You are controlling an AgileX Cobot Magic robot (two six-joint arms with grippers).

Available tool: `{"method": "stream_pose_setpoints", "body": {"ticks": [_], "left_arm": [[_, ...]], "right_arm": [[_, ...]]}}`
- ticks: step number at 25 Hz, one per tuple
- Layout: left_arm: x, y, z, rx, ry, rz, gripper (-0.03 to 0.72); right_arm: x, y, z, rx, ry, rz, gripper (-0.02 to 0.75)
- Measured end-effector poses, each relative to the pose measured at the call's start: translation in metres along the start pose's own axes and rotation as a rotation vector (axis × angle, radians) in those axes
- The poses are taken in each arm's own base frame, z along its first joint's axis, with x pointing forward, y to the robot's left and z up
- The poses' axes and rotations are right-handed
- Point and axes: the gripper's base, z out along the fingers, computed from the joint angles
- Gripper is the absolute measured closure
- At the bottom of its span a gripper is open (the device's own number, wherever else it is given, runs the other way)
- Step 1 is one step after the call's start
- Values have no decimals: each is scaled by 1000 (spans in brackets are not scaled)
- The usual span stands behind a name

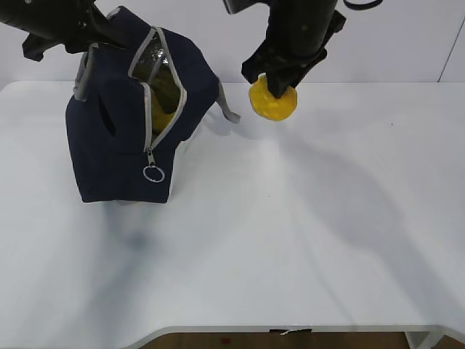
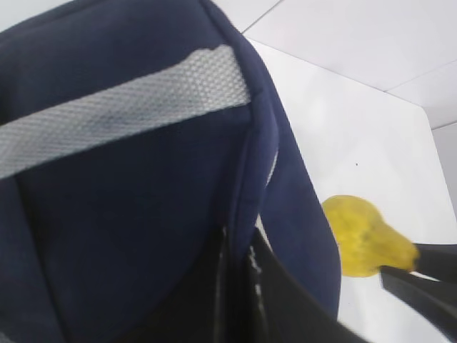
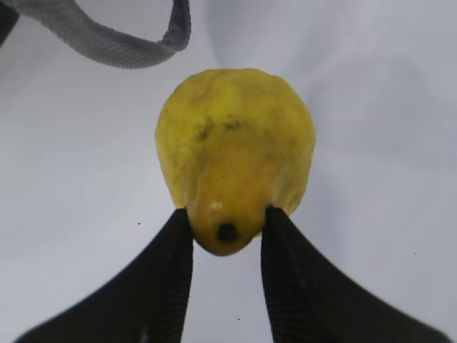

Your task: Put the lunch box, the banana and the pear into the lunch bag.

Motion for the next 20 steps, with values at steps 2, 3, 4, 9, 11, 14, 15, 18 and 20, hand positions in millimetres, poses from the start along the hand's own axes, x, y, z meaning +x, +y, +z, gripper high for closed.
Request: {"method": "stream_pose_setpoints", "body": {"ticks": [2,3,4,9,11,14,15,18,20], "left_arm": [[0,0,0,1,2,-1,692],[0,0,0,2,4,-1,692],[1,0,0,2,6,-1,692],[1,0,0,3,8,-1,692],[1,-1,0,7,9,-7,692],[1,-2,0,18,6,-22,692],[1,-2,0,19,6,-23,692],[0,-2,0,25,5,-32,692],[0,-3,0,33,3,-42,692]], "right_arm": [[-2,-3,-15,7,-36,7,481],[-4,-5,-23,11,-57,11,482],[-5,-7,-32,16,-82,16,482],[-12,-8,-77,-56,-216,59,482],[-15,-4,-88,-117,-257,72,482],[-17,5,-95,-231,-290,67,482],[-18,9,-96,-271,-297,58,482],[-19,17,-99,-363,-319,37,482],[-21,19,-101,-392,-342,34,482]]}}
